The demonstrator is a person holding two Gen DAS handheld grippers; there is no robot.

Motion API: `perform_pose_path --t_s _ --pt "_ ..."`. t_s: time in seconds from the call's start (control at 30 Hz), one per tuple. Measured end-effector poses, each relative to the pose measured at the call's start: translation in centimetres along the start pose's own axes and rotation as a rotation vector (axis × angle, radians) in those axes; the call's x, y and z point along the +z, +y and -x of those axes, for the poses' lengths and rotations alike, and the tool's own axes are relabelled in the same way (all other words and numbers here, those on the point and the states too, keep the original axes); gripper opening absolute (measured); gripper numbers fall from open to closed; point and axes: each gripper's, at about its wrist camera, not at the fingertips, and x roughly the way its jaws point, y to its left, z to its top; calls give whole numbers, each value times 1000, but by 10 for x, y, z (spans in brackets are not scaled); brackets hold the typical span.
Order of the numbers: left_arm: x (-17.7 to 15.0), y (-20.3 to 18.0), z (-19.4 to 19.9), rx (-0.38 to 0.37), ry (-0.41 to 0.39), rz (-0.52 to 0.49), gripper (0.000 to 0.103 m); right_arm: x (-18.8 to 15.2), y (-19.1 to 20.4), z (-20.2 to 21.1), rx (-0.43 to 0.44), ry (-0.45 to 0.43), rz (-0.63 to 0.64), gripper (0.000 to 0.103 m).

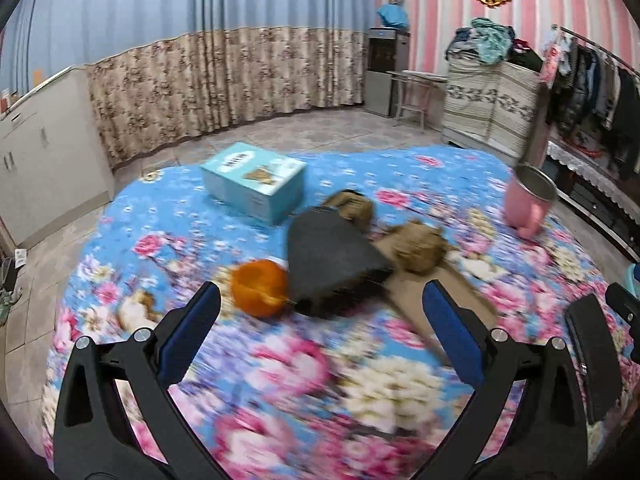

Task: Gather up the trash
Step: 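Move both tools over the floral bed toward the orange peel, then grasp the orange peel with the left tool while the right tool grasps the brown paper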

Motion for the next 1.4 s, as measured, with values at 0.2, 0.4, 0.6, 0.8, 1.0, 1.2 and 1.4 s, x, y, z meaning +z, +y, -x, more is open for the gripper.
perform_pose_path --t_s 0.2,0.4,0.6,0.8,1.0,1.2,1.4 --pt "11 43 -15 24 16 44 98 14 26 -25 20 8 -13 99" --pt "12 60 -33 62 44 39 98 26 53 -56 60 17 -26 98" --pt "5 72 -62 58 132 72 97 8 62 -69 47 36 7 99" --pt "1 62 -78 73 162 28 96 4 54 -65 71 37 -26 99" --pt "1 57 -84 -45 175 23 74 4 53 -67 80 45 -23 99" --pt "1 50 -86 -169 176 26 41 4 61 -69 93 53 0 99" --pt "4 54 -78 -136 170 11 34 16 73 -77 139 56 1 99"
